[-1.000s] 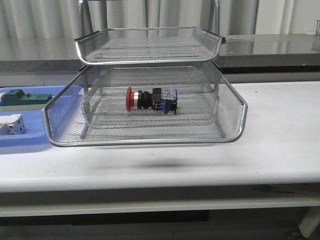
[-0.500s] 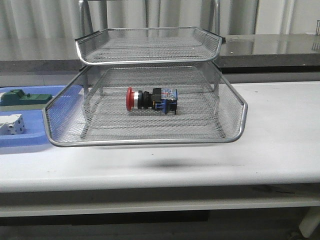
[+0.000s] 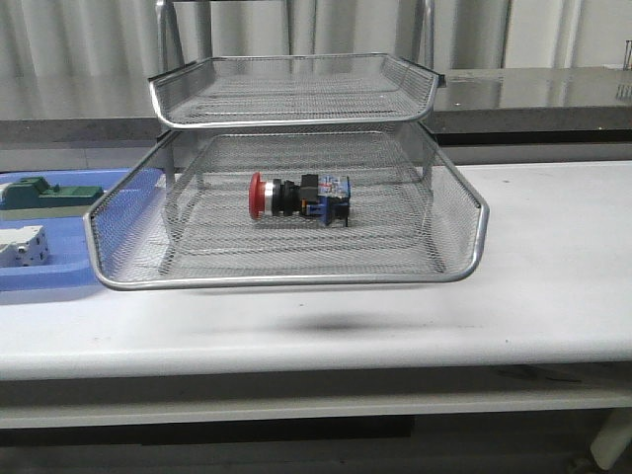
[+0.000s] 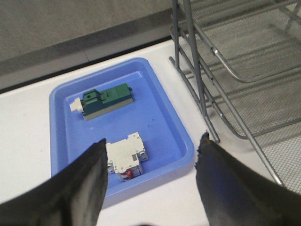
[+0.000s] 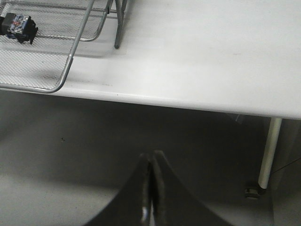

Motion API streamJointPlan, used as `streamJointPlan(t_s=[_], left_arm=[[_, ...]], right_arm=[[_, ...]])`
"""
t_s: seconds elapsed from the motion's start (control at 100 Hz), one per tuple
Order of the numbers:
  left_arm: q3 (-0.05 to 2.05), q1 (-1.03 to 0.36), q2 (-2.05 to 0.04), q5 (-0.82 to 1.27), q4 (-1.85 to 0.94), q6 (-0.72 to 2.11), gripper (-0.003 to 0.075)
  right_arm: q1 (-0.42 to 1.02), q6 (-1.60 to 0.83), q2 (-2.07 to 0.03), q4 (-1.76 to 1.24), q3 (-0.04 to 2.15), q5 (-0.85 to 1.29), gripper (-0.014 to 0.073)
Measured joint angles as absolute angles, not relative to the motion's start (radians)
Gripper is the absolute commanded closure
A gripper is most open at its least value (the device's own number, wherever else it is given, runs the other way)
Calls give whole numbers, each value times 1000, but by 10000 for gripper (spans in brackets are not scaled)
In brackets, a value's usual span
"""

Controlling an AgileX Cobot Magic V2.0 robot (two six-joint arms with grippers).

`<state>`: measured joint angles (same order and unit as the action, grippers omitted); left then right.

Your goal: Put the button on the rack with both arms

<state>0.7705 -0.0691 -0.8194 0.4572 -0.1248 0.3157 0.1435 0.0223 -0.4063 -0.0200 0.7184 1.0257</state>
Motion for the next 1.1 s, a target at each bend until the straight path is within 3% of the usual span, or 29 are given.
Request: streamJointPlan(t_s=[0.25,0.73,1.01,1.1], left_arm=[[510,-69,-563,250,-169,316,312],[322,-69,-201,207,-219,316,312],[281,-69,-145,200,-219,316,316],[282,-69,-145,200,-219,316,365]], right_arm=[[144,22,-406,-20,718,1026,662],[144,22,-406,-20,718,1026,662],[144,22,-406,-20,718,1026,662],[144,22,-406,-20,718,1026,662]])
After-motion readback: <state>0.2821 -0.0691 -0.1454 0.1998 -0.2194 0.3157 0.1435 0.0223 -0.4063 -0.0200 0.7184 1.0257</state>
